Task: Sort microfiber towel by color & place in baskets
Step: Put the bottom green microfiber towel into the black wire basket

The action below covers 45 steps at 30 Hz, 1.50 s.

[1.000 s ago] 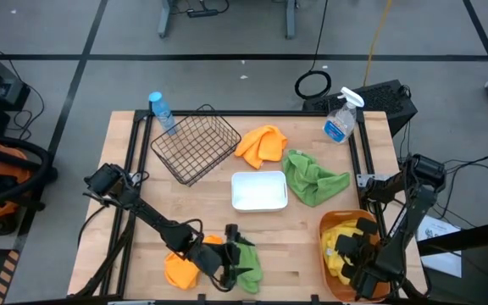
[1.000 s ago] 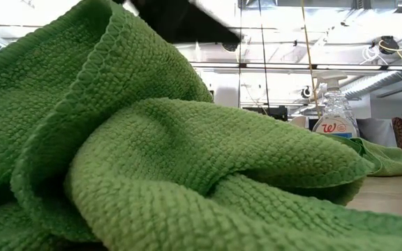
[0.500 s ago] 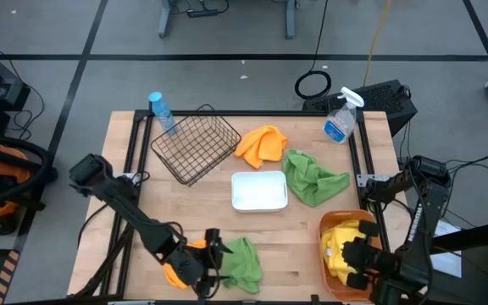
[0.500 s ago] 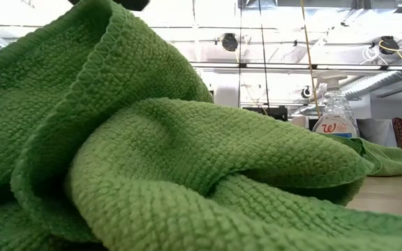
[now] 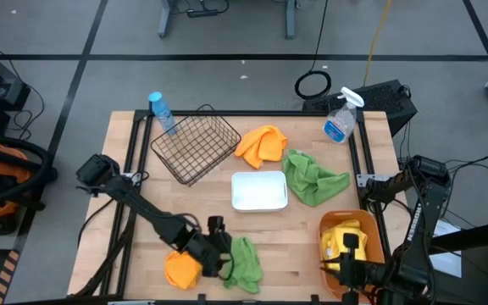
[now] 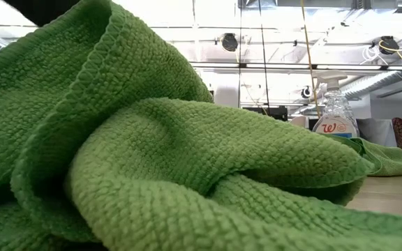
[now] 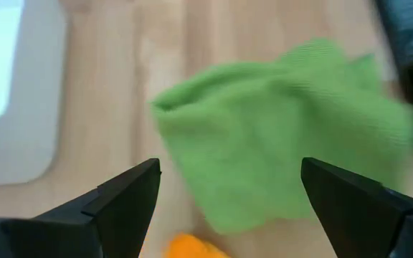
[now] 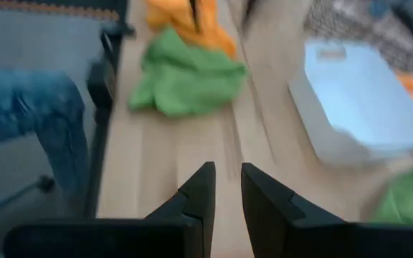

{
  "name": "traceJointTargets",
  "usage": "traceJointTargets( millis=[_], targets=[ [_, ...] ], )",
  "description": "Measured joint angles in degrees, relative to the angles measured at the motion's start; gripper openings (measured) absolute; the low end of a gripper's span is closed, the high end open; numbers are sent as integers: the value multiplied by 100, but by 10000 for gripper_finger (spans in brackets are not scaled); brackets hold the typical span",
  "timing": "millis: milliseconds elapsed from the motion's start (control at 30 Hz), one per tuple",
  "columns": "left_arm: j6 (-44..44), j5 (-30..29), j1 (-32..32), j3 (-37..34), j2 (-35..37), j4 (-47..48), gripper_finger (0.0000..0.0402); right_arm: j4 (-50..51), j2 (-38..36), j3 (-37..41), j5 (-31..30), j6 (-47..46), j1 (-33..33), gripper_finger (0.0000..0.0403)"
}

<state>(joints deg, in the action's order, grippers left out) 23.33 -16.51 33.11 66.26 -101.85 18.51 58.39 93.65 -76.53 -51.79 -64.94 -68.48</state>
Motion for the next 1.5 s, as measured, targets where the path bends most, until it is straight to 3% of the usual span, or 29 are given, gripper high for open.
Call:
traceJointTargets(
  millis=[100, 300, 500, 667, 833, 967, 1033, 1367, 1500],
  targets=[
    [-257, 263, -255, -2, -161, -128, 342, -644, 0, 0, -253, 822, 85, 59],
    [-473, 814, -523, -2, -607, -301, 342, -1923, 192, 2, -206, 2582, 188, 59],
    [-787, 1010, -559, -2, -1088, -1026, 326, -2144, 387, 2, -225, 2904, 313, 59],
    [-867, 1060, -618, 26, -1376, -1322, 269, -2134, 497, 2, -248, 2995, 455, 59],
    [-988, 1047, -603, 28, -1556, -1695, 169, -2132, 600, 2, -242, 3150, 616, 59],
    [-1151, 485, -533, 1, -1497, -1943, 53, -2131, 690, 2, -405, 3158, 765, 59],
    [-1228, 213, -491, -15, -1375, -1837, 19, -2139, 755, 2, -618, 3136, 849, 59],
    [-1860, -1560, -293, -15, -310, -1274, 20, -2216, 935, 7, -1486, 2751, 1595, 59],
    [-2129, -2068, -298, -9, 28, -1125, 19, -2228, 934, 7, -1243, 2236, 2084, 62]
  ],
)
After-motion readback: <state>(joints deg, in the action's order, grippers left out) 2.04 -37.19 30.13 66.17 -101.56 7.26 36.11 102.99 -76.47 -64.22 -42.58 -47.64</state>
